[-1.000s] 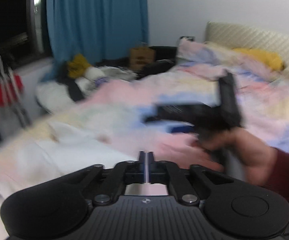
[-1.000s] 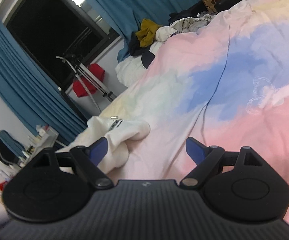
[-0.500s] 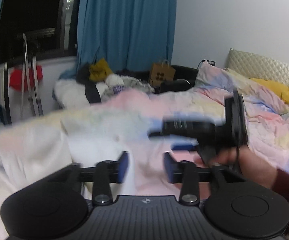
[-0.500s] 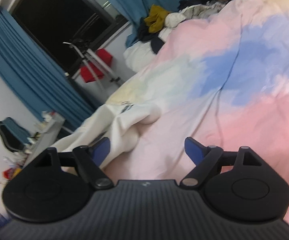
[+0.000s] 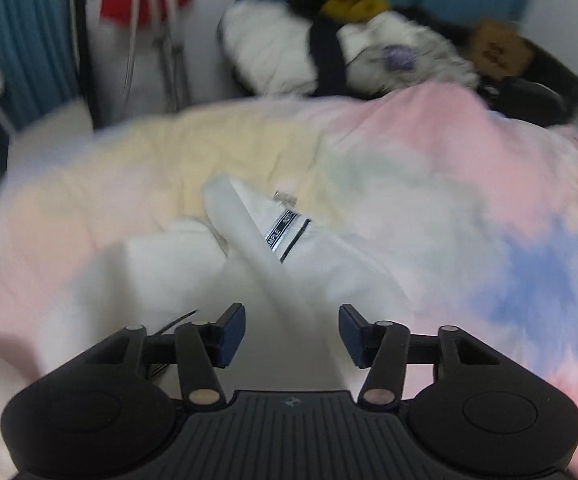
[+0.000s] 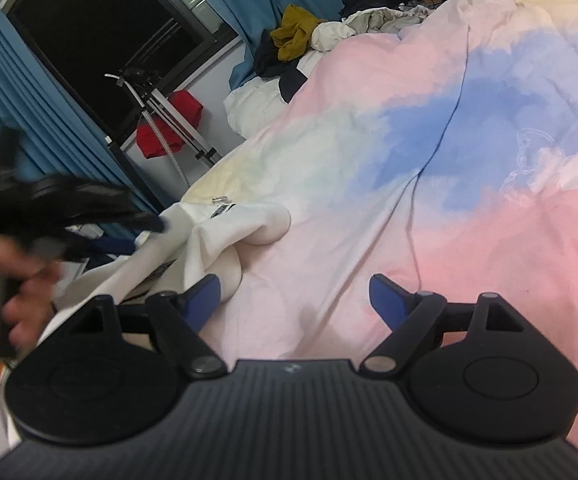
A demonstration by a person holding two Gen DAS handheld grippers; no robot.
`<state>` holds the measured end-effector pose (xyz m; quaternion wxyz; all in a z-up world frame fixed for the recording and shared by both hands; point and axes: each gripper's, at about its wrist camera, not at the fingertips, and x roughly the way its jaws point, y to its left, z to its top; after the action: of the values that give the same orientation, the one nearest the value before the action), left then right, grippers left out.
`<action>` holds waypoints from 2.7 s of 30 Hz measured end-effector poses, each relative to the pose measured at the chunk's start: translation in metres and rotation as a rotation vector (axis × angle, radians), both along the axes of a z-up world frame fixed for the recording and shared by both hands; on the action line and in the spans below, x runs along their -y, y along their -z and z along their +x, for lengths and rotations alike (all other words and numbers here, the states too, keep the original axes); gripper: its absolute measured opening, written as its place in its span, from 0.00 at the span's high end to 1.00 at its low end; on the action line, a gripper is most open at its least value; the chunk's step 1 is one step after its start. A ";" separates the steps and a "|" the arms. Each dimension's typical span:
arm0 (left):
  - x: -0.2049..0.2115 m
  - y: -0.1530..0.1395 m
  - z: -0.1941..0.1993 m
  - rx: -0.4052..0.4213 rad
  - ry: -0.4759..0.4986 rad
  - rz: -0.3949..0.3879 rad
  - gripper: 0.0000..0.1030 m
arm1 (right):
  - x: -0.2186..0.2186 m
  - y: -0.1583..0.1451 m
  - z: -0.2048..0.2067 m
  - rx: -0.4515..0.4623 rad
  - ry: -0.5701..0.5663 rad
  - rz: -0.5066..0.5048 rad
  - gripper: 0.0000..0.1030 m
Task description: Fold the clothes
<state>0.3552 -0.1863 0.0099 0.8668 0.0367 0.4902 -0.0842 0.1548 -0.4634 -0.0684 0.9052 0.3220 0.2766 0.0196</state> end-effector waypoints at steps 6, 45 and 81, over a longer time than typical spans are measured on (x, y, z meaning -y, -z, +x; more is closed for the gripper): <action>0.008 0.027 0.011 0.051 -0.020 0.064 0.96 | 0.010 0.012 0.010 -0.005 0.026 0.007 0.18; -0.233 -0.017 -0.349 0.464 -0.028 -0.536 0.35 | 0.100 0.058 -0.041 -0.253 0.389 0.412 0.31; -0.400 0.082 -0.348 0.101 -0.856 -0.870 0.39 | 0.254 0.076 -0.024 -0.063 0.986 0.125 0.91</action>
<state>0.0076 0.2136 -0.0720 0.7814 -0.5167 0.3404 0.0809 0.1313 -0.7177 -0.1442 0.7770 0.4685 0.1170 -0.4038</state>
